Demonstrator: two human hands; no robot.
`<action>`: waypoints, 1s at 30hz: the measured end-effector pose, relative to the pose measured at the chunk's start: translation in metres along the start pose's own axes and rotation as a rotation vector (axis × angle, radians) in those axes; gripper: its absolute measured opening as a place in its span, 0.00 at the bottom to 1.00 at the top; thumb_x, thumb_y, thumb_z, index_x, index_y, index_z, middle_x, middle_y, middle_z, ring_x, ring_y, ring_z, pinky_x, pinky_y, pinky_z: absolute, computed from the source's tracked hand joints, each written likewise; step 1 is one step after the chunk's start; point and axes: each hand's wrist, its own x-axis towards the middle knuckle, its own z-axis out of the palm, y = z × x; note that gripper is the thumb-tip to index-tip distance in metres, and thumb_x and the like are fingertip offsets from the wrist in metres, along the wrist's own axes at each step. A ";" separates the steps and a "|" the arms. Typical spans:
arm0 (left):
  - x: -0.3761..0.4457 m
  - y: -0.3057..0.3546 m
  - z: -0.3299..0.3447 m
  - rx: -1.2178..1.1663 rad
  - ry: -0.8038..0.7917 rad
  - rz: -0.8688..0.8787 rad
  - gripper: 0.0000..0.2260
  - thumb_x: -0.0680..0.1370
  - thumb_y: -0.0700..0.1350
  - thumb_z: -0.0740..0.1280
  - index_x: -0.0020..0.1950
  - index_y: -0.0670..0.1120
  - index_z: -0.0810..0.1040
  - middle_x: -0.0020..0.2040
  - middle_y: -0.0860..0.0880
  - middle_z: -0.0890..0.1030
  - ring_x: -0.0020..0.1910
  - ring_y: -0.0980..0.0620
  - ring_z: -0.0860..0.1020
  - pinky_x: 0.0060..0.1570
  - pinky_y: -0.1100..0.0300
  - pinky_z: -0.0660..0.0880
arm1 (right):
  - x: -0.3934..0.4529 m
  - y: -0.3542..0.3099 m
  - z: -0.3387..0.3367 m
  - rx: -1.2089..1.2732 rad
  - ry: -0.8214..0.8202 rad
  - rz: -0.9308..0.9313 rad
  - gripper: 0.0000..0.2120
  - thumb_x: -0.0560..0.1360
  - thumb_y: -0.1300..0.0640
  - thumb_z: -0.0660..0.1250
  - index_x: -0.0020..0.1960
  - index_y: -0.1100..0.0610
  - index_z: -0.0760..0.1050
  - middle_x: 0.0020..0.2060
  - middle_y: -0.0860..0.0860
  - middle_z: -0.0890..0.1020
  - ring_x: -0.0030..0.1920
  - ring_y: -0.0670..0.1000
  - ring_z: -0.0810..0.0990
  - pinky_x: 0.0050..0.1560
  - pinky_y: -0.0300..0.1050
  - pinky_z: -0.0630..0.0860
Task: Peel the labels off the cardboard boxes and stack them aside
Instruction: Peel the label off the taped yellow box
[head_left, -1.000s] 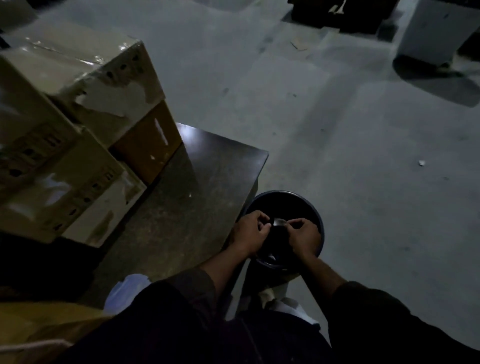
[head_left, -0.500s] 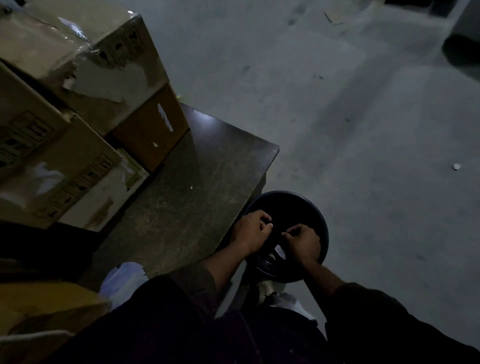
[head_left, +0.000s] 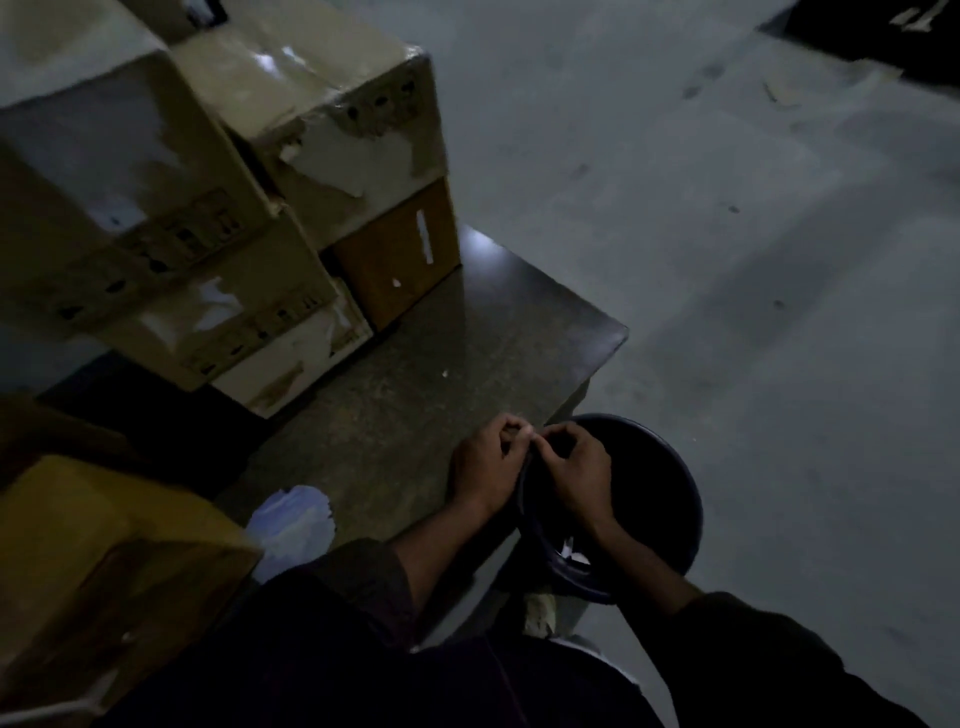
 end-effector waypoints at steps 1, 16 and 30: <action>-0.003 -0.001 -0.011 -0.039 0.066 -0.004 0.08 0.80 0.54 0.64 0.52 0.52 0.79 0.46 0.53 0.84 0.44 0.54 0.81 0.41 0.60 0.74 | 0.001 -0.011 0.006 0.010 -0.024 -0.043 0.05 0.73 0.51 0.72 0.43 0.52 0.81 0.38 0.45 0.84 0.40 0.42 0.81 0.43 0.39 0.77; -0.104 -0.083 -0.216 -0.196 0.944 -0.157 0.13 0.83 0.54 0.61 0.41 0.50 0.72 0.33 0.54 0.75 0.33 0.59 0.75 0.32 0.64 0.68 | -0.106 -0.184 0.169 0.108 -0.613 -0.625 0.05 0.77 0.55 0.69 0.45 0.54 0.83 0.36 0.44 0.83 0.37 0.41 0.82 0.37 0.42 0.78; -0.260 -0.284 -0.376 -0.149 1.308 -0.556 0.16 0.76 0.49 0.72 0.59 0.44 0.74 0.40 0.51 0.73 0.39 0.50 0.75 0.37 0.55 0.71 | -0.260 -0.240 0.332 -0.632 -0.697 -1.298 0.16 0.74 0.48 0.60 0.57 0.54 0.75 0.51 0.54 0.78 0.52 0.59 0.73 0.52 0.51 0.68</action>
